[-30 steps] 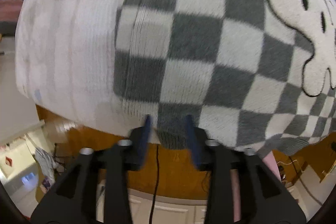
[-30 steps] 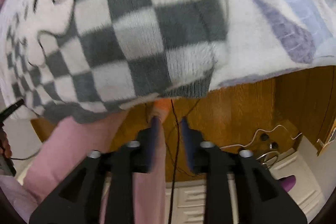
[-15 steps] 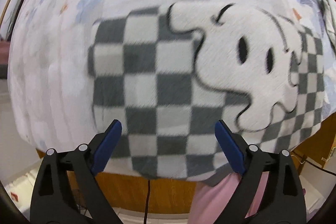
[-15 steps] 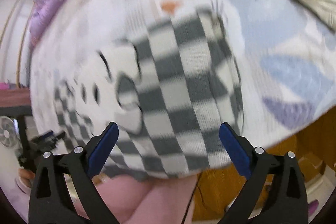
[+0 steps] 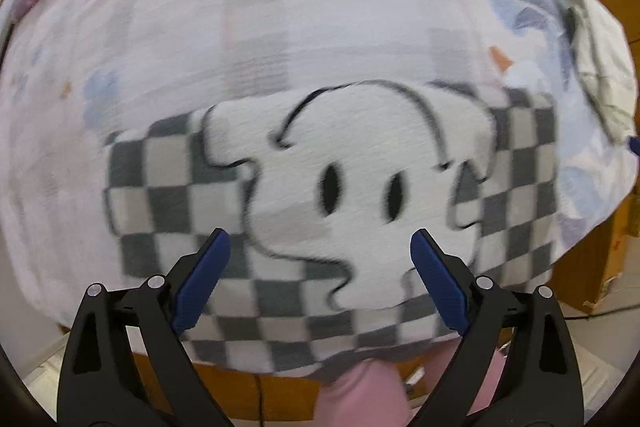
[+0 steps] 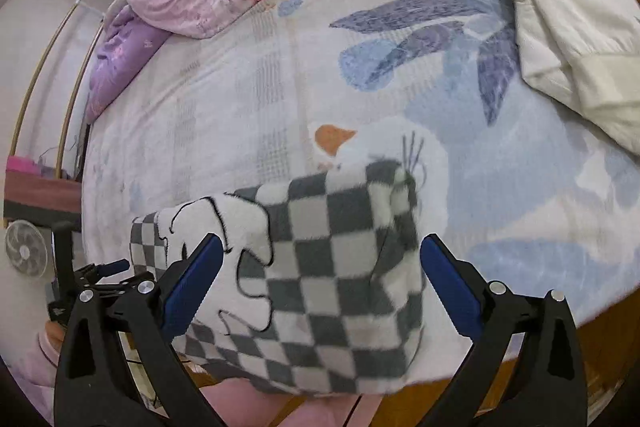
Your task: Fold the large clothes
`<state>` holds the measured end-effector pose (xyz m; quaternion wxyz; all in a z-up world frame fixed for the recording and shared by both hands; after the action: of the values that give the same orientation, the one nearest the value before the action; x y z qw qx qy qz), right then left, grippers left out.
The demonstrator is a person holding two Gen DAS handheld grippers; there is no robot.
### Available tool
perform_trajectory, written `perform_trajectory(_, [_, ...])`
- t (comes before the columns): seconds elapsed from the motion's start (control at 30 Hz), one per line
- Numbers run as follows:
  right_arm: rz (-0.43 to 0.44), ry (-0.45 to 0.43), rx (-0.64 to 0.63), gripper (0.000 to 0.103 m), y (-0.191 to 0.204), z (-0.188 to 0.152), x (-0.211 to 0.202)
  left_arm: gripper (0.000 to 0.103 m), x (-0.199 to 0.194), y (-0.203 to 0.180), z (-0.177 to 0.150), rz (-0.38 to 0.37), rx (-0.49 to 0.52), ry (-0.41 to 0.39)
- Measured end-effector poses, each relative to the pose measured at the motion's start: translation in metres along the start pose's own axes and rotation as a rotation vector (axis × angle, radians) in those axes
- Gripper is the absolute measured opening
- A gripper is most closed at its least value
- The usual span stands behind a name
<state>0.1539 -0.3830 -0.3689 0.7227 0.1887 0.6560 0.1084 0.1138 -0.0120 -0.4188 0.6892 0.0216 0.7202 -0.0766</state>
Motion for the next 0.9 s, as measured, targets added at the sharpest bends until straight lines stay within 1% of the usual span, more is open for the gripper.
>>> perform_trajectory(0.13, [0.073,0.1,-0.026,0.095,-0.023,0.026,0.035,0.092,-0.008,-0.021,0.015,-0.04,-0.006,-0.062])
perform_trajectory(0.2, [0.093,0.161,-0.037,0.095,-0.034,0.039,0.061,0.092,-0.011,-0.027,0.021,-0.091,-0.025,-0.076])
perform_trajectory(0.23, [0.101,0.181,-0.043,0.095,-0.038,0.045,0.071,0.092,-0.015,-0.03,0.025,-0.124,-0.04,-0.107])
perform_trajectory(0.27, [0.105,0.197,-0.047,0.095,-0.04,0.048,0.079,0.092,-0.019,-0.031,0.027,-0.125,-0.059,-0.146])
perform_trajectory(0.33, [0.144,0.235,-0.078,0.095,-0.041,0.059,0.1,0.092,-0.028,-0.031,0.031,-0.117,-0.078,-0.227])
perform_trajectory(0.37, [0.155,0.253,-0.098,0.095,-0.042,0.063,0.112,0.092,-0.029,-0.032,0.032,-0.113,-0.079,-0.24])
perform_trajectory(0.43, [0.156,0.307,-0.113,0.095,-0.048,0.068,0.136,0.092,-0.028,-0.033,0.035,-0.086,-0.087,-0.245])
perform_trajectory(0.5, [0.203,0.353,-0.078,0.095,-0.056,0.066,0.153,0.092,-0.021,-0.031,0.038,-0.085,-0.103,-0.214])
perform_trajectory(0.53, [0.245,0.37,-0.041,0.096,-0.062,0.063,0.161,0.092,-0.018,-0.03,0.039,-0.085,-0.113,-0.196])
perform_trajectory(0.6, [0.304,0.337,-0.025,0.097,-0.068,0.058,0.157,0.092,-0.012,-0.028,0.04,-0.067,-0.124,-0.155])
perform_trajectory(0.63, [0.348,0.36,-0.014,0.097,-0.071,0.051,0.157,0.092,-0.01,-0.028,0.041,-0.064,-0.129,-0.153])
perform_trajectory(0.7, [0.435,0.464,0.027,0.097,-0.078,0.024,0.162,0.092,-0.009,-0.024,0.042,-0.047,-0.153,-0.156])
perform_trajectory(0.73, [0.469,0.503,0.036,0.097,-0.08,0.009,0.163,0.092,-0.008,-0.021,0.043,-0.02,-0.168,-0.15])
perform_trajectory(0.77, [0.483,0.519,0.041,0.096,-0.082,0.0,0.164,0.092,-0.006,-0.019,0.043,-0.007,-0.171,-0.145])
perform_trajectory(0.8, [0.499,0.519,0.043,0.096,-0.082,-0.018,0.162,0.091,-0.005,-0.018,0.045,0.002,-0.177,-0.142])
perform_trajectory(0.83, [0.501,0.516,0.041,0.096,-0.081,-0.027,0.161,0.091,-0.003,-0.016,0.046,0.004,-0.187,-0.14])
perform_trajectory(0.9, [0.483,0.535,0.053,0.097,-0.073,-0.056,0.164,0.091,0.002,-0.011,0.049,-0.019,-0.221,-0.124])
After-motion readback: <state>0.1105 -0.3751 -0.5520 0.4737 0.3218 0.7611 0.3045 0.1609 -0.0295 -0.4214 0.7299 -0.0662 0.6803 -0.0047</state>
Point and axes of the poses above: each gripper's, at about its wrist camera, not at the fingertips, and x roughly the way its jaws point, y to its left, z to its top, the point moved 4 cm from there along x, roughly the way its jaws point, and after that the axes turned 5 degrees about y, right-handed, at the moved point
